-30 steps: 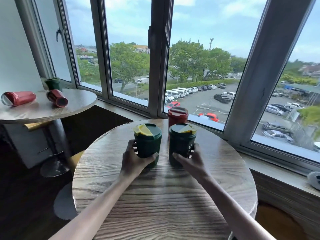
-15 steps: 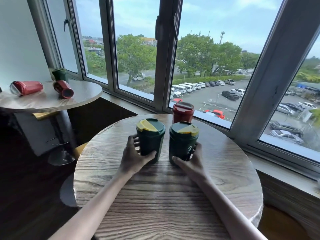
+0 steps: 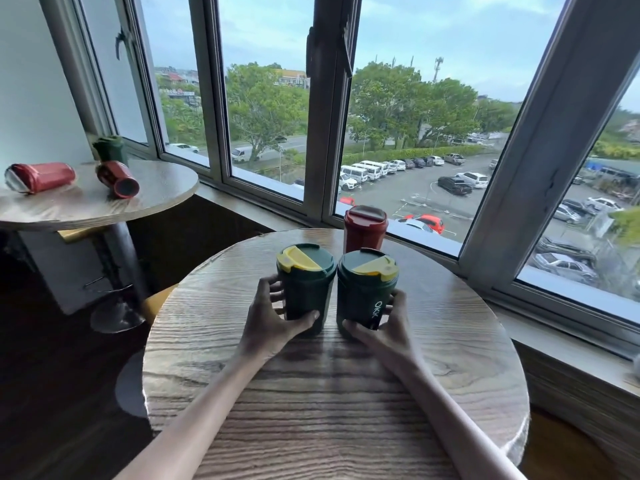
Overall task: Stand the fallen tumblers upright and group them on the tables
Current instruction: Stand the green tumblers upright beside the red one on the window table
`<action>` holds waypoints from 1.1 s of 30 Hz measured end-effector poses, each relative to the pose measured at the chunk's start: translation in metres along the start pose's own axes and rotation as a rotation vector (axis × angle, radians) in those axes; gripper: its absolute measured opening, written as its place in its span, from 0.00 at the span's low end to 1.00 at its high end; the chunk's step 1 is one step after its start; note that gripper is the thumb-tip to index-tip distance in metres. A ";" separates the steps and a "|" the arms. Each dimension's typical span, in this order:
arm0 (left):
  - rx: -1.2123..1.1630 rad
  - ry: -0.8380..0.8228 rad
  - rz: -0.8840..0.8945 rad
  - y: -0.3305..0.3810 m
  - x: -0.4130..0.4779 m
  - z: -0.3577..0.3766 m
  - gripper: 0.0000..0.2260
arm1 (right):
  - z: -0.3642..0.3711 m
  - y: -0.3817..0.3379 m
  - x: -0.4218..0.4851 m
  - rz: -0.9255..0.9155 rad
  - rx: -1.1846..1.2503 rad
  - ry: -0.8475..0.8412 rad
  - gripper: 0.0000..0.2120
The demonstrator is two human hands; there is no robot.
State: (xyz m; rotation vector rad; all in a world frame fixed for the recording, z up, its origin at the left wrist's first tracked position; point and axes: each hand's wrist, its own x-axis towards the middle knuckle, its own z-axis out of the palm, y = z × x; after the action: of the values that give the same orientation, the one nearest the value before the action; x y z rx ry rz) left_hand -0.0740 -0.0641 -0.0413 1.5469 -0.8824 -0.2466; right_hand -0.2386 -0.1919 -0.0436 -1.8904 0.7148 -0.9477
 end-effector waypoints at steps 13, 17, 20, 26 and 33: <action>0.328 -0.325 -0.024 -0.004 0.009 -0.051 0.44 | -0.070 -0.015 0.026 0.185 -0.066 -0.189 0.21; 0.752 -0.330 -0.024 -0.022 0.028 -0.101 0.35 | -0.085 -0.049 0.084 0.099 -0.162 -0.028 0.13; 1.030 -0.436 -0.092 -0.040 0.027 -0.108 0.39 | -0.072 -0.082 0.130 0.008 -0.291 -0.102 0.13; 1.118 -0.469 -0.127 -0.046 0.032 -0.105 0.41 | -0.032 -0.114 0.188 -0.069 -0.900 -0.380 0.38; 1.085 -0.437 -0.097 -0.054 0.035 -0.107 0.42 | -0.020 -0.109 0.205 0.115 -1.008 -0.547 0.43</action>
State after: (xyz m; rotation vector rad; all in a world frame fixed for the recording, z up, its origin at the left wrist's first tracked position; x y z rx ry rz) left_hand 0.0369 -0.0098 -0.0578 2.6015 -1.4054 -0.1792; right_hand -0.1325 -0.3100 0.1268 -2.7492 1.0360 0.1125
